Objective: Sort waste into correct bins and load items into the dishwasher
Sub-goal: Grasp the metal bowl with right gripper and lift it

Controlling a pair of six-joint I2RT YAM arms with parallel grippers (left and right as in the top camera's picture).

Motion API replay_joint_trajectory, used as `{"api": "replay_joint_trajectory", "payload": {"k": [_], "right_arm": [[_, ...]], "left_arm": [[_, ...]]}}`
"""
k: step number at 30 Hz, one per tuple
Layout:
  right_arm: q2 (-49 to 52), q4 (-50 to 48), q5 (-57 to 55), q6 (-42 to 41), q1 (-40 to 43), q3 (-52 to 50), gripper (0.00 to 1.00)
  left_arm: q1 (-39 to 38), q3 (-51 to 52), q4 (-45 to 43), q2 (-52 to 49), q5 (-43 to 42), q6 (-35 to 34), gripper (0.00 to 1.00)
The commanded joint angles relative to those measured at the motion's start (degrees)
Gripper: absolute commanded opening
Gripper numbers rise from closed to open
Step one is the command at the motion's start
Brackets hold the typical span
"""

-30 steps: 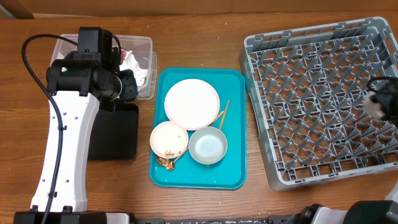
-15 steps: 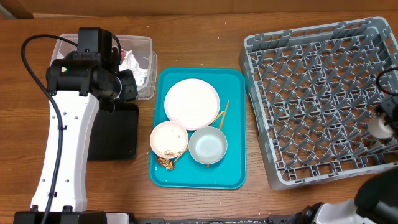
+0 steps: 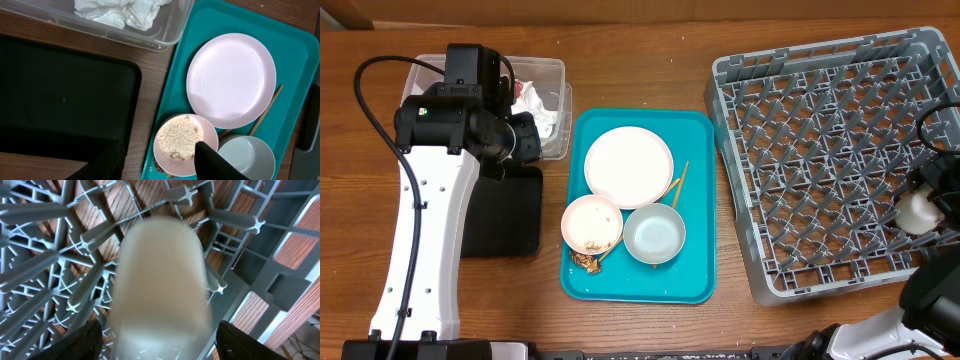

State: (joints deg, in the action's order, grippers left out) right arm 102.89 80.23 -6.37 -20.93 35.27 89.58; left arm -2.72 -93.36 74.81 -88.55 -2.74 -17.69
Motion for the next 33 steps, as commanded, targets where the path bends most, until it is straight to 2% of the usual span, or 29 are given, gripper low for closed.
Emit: {"api": "replay_joint_trajectory", "payload": {"k": [1, 8, 14, 16, 20, 21, 25, 28, 33], "right_arm": [[-0.5, 0.1, 1.4, -0.1, 0.2, 0.1, 0.77], [-3.2, 0.1, 7.6, 2.4, 0.0, 0.8, 0.8], [-8.8, -0.3, 25.4, 12.9, -2.8, 3.1, 0.81], [-11.0, 0.0, 33.4, 18.3, -6.6, 3.1, 0.81], [-12.2, 1.6, 34.5, 21.5, -16.2, 3.1, 0.81], [-12.1, 2.2, 34.4, 21.9, -22.1, 3.0, 0.81], [-11.9, 1.7, 30.3, 21.5, -34.2, 2.4, 0.81], [-11.6, 0.8, 26.3, 18.7, -43.3, 0.9, 0.81], [-9.9, -2.7, 25.3, 14.0, -53.7, -3.3, 0.81]], "left_arm": [[0.1, -0.6, 0.3, 0.1, 0.6, -0.6, 0.49], [0.1, -0.6, 0.6, 0.1, 0.7, -0.5, 0.52], [0.1, -0.6, 0.9, 0.1, 0.6, -0.5, 0.57], [0.1, -0.6, 0.9, 0.1, 0.6, -0.5, 0.58], [0.1, -0.6, 0.9, 0.1, 0.6, -0.6, 0.6], [0.1, -0.6, 0.9, 0.1, 0.6, -0.6, 0.61], [0.1, -0.6, 0.8, 0.1, 0.8, -0.5, 0.68], [0.1, -0.6, 0.9, 0.1, 0.8, -0.5, 0.69], [0.1, -0.6, 0.8, 0.1, 0.8, -0.5, 0.69]]}}
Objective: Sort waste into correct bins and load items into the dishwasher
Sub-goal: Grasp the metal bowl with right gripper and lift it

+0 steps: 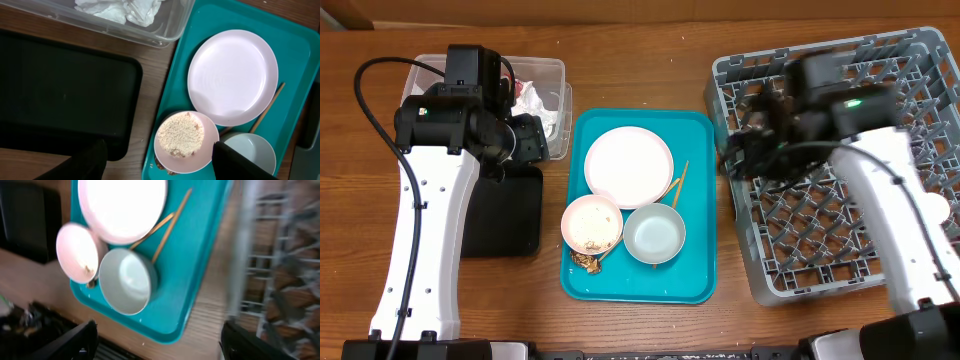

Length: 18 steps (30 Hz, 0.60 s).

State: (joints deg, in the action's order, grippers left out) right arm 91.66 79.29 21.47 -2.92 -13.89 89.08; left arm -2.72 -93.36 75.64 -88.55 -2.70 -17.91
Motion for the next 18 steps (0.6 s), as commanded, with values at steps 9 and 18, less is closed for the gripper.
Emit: {"api": "replay_joint_trajectory", "payload": {"k": [9, 18], "right_arm": [[7.2, -14.4, -3.0, -11.3, -16.9, -16.2, 0.74], [12.1, -18.1, -6.6, -16.0, -20.2, -20.3, 0.43]], "left_arm": [[0.1, -0.6, 0.0, 0.1, 0.8, -0.3, 0.7], [0.1, -0.6, 0.0, 0.1, 0.8, -0.3, 0.7]]}}
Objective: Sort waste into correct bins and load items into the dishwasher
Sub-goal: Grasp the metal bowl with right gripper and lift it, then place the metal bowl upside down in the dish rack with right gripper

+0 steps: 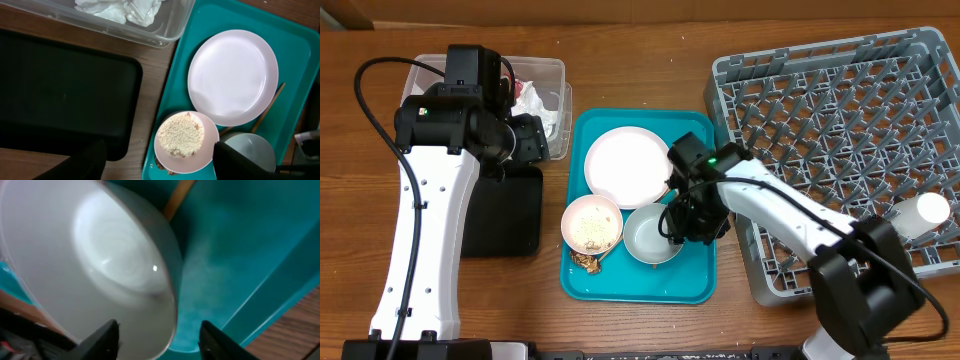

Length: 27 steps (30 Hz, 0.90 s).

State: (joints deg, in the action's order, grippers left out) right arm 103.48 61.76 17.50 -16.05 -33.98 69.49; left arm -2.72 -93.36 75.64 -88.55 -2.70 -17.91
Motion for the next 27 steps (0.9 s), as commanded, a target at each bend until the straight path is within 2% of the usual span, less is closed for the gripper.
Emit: {"api": "replay_joint_trajectory", "payload": {"k": [1, 3, 7, 8, 12, 20, 23, 27], "right_arm": [[0.3, -0.7, -3.0, -3.4, -0.1, -0.8, 0.37], [0.3, -0.9, -3.3, -3.8, 0.0, -0.8, 0.22], [0.2, -1.4, -3.4, -3.7, 0.7, -0.2, 0.05], [0.2, -1.1, -3.4, -3.7, 1.0, 0.4, 0.04], [-0.8, 1.6, -5.7, -3.5, 2.1, 4.5, 0.04], [-8.4, 9.8, -18.6, -3.5, 8.2, 19.0, 0.04], [-12.5, 9.4, -27.0, -3.5, 12.9, 23.2, 0.04], [-15.5, 5.2, -37.7, -3.5, 18.8, 23.8, 0.04]], "left_arm": [[0.1, -0.6, 0.0, 0.1, 0.8, -0.3, 0.7], [0.1, -0.6, 0.1, 0.1, 0.8, -0.3, 0.7], [0.1, -0.6, 0.1, 0.1, 0.8, -0.3, 0.7], [0.1, -0.6, 0.1, 0.1, 0.8, -0.3, 0.7], [0.1, -0.6, 0.2, 0.1, 0.8, -0.3, 0.7], [0.1, -0.6, 0.2, 0.1, 0.8, -0.3, 0.7], [0.1, -0.6, 0.2, 0.1, 0.8, -0.3, 0.71], [0.1, -0.6, -0.1, 0.1, 0.8, -0.3, 0.73]]}}
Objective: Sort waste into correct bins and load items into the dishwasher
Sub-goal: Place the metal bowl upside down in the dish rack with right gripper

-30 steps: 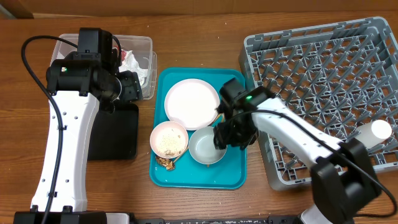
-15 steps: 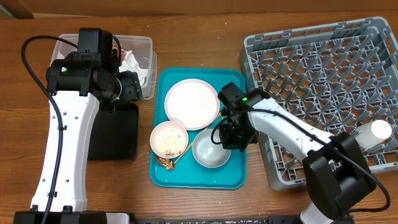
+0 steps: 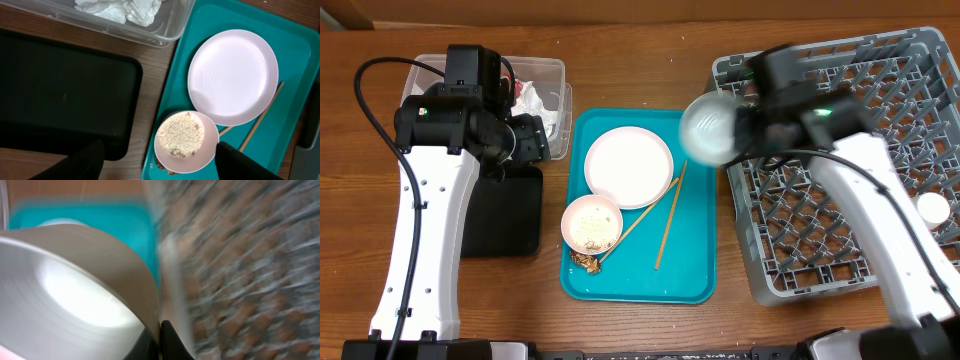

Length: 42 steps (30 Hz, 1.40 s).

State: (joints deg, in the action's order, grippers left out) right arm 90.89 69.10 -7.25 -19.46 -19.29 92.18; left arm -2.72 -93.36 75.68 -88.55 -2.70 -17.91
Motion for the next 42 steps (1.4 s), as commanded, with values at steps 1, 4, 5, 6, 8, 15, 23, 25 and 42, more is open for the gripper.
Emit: {"api": "replay_joint_trajectory", "payload": {"k": [1, 4, 5, 6, 8, 15, 23, 25, 42], "right_arm": [[-3.1, -3.6, -16.2, 0.5, 5.9, 1.2, 0.04], [-2.8, -9.1, -23.4, 5.1, 11.2, 1.2, 0.04], [-2.4, -11.1, -25.0, 6.4, 12.7, 1.2, 0.04], [-2.2, -12.9, -26.1, 7.3, 13.9, 1.2, 0.04], [-1.3, -17.0, -27.9, 9.7, 16.7, 1.2, 0.04], [3.6, -26.9, -31.7, 15.2, 25.4, 1.2, 0.04], [14.1, -31.9, -50.0, 14.8, 30.2, 1.2, 0.04], [17.0, -32.0, -53.7, 14.8, 30.3, 1.2, 0.04], [24.4, -18.2, -43.0, 7.0, 28.2, 1.1, 0.23]], "left_arm": [[0.1, -0.6, -0.5, 0.1, 0.8, -0.3, 0.73], [0.1, -0.6, -1.3, 0.1, 0.8, -0.3, 0.74], [0.1, -0.6, -1.4, 0.1, 0.8, -0.3, 0.74], [0.1, -0.6, -1.5, 0.1, 0.8, -0.3, 0.74], [0.1, -0.6, -1.6, 0.1, 0.8, -0.3, 0.74], [0.1, -0.6, -1.8, 0.1, 0.8, -0.3, 0.74], [0.1, -0.6, -2.3, 0.1, 0.8, -0.3, 0.77], [0.1, -0.6, -2.3, 0.1, 0.8, -0.3, 0.77], [0.1, -0.6, -2.6, 0.1, 0.5, -0.3, 0.78]]}}
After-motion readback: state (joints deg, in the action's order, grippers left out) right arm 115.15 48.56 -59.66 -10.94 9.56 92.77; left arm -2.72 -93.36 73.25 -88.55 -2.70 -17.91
